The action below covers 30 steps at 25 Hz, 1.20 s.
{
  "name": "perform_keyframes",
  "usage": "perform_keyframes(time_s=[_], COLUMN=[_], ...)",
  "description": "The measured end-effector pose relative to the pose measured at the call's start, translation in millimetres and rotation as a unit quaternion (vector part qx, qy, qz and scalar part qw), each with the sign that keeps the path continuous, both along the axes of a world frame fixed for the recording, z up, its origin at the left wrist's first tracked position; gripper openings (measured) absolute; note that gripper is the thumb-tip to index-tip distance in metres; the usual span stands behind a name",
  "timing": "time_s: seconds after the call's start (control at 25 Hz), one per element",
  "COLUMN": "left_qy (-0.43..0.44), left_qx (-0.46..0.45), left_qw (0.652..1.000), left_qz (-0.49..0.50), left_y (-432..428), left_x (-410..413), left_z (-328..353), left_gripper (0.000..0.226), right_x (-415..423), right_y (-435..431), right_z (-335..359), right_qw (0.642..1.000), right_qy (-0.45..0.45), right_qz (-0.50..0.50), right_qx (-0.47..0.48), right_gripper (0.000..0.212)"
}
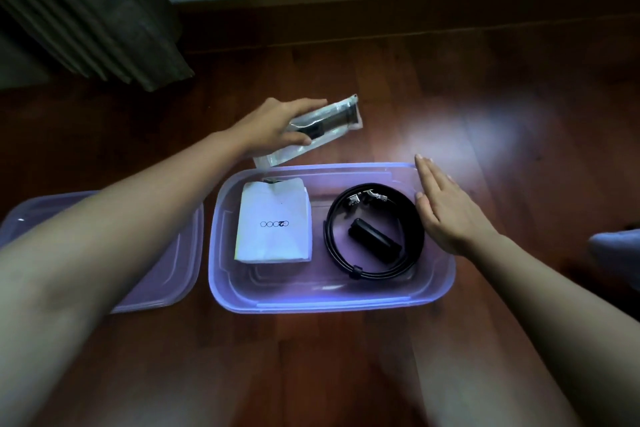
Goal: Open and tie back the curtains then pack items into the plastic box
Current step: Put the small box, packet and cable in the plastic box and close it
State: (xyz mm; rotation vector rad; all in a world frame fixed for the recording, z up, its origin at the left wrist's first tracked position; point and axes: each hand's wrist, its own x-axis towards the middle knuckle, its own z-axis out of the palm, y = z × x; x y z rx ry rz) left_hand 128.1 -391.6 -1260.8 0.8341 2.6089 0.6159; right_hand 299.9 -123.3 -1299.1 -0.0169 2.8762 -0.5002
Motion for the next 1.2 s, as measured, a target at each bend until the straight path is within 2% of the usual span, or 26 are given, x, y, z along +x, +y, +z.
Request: perform_keyframes(time_s=[0.2,0.32,0.4,0.48,0.52,0.64,0.72,0.84,1.0,1.16,1.2], left_qy=[0.069,0.066,-0.008,-0.075,-0.077,0.018,0.05,0.064,0.083,0.144,0.129], left_qx=[0.098,0.184,0.148,0.096,0.055,-0.129,-0.199,-0.198,-0.218,-0.225,-0.216], left_qw=[0.993,0.977,0.98,0.984,0.988,0.986,0.973,0.97,0.967,0.957,0.963], left_qz=[-0.004,0.084,0.136,0.128,0.12,0.106,0.103,0.124,0.102,0.109,0.101], left_y=[-18.1,-9.8,4.2,17.3,22.3,32.5,36.8,33.9,29.0,21.3,19.1], left_x=[57.0,105.4,141.4,172.1,182.6,194.4,194.6,188.3,189.1,186.3,185.1], left_z=[42.9,46.5,34.2,16.3,8.5,-6.2,-9.4,-15.7,-22.5,-25.2,-27.0], left_gripper=[0.065,0.058,0.048,0.045,0.047,0.051,0.051,0.051,0.061,0.059,0.06], right_x=[-0.5,-0.4,-0.2,-0.3,-0.8,-0.4,0.7,0.6,0.2,1.0,1.4], right_y=[-1.7,-2.2,-2.7,-3.6,-3.7,-4.2,-4.7,-4.9,-4.7,-5.3,-5.9], right_z=[2.5,2.3,2.5,1.6,0.9,0.9,1.5,1.2,-0.5,0.5,1.1], right_qw=[1.0,1.0,1.0,1.0,1.0,1.0,1.0,1.0,1.0,1.0,1.0], right_qy=[-0.009,-0.009,-0.008,-0.005,-0.004,-0.006,-0.007,-0.008,-0.011,-0.012,-0.012], right_qz=[0.001,-0.001,0.0,0.002,0.0,-0.004,-0.002,-0.004,-0.004,-0.005,-0.006], right_qx=[0.012,0.016,0.02,0.023,0.022,0.02,0.02,0.02,0.022,0.022,0.022], right_gripper=[0.07,0.07,0.07,0.07,0.07,0.07,0.07,0.07,0.07,0.07,0.07])
